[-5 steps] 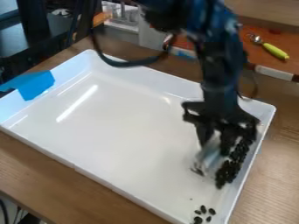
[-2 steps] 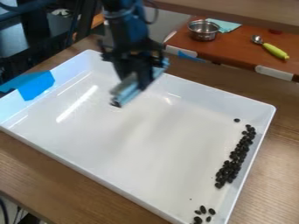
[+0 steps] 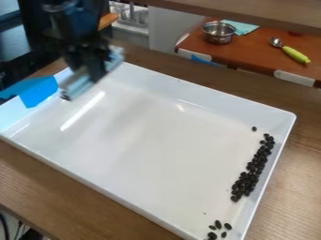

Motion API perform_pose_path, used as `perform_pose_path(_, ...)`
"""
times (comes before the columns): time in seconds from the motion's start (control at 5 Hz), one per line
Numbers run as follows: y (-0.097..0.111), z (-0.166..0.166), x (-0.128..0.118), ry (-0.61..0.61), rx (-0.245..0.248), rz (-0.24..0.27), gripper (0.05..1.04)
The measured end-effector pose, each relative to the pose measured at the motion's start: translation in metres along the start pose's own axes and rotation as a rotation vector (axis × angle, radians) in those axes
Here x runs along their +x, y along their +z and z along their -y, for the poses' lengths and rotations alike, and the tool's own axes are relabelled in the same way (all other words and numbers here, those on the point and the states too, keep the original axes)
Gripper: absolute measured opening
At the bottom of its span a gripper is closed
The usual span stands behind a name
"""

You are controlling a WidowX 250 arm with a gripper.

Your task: Sweep into pile

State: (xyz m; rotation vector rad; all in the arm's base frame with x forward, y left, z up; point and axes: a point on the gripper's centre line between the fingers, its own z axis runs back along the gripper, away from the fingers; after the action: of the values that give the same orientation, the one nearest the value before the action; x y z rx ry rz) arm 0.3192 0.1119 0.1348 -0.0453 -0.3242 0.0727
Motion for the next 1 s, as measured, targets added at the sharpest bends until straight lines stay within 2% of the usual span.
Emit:
perform_pose_path(0.2,-0.020,-0.042,-0.009,0.003,0.034,-0.006,0.375)
perform_pose_path(0.4,-0.041,-0.064,-0.019,0.020,0.061,-0.039,0.375)
perform_pose_path(0.6,-0.062,-0.072,-0.024,0.020,0.076,-0.071,0.375)
perform_pose_path(0.8,-0.062,-0.069,-0.021,0.029,0.061,-0.054,0.437)
perform_pose_path(1.0,-0.061,-0.061,-0.027,0.075,-0.007,-0.080,0.751)
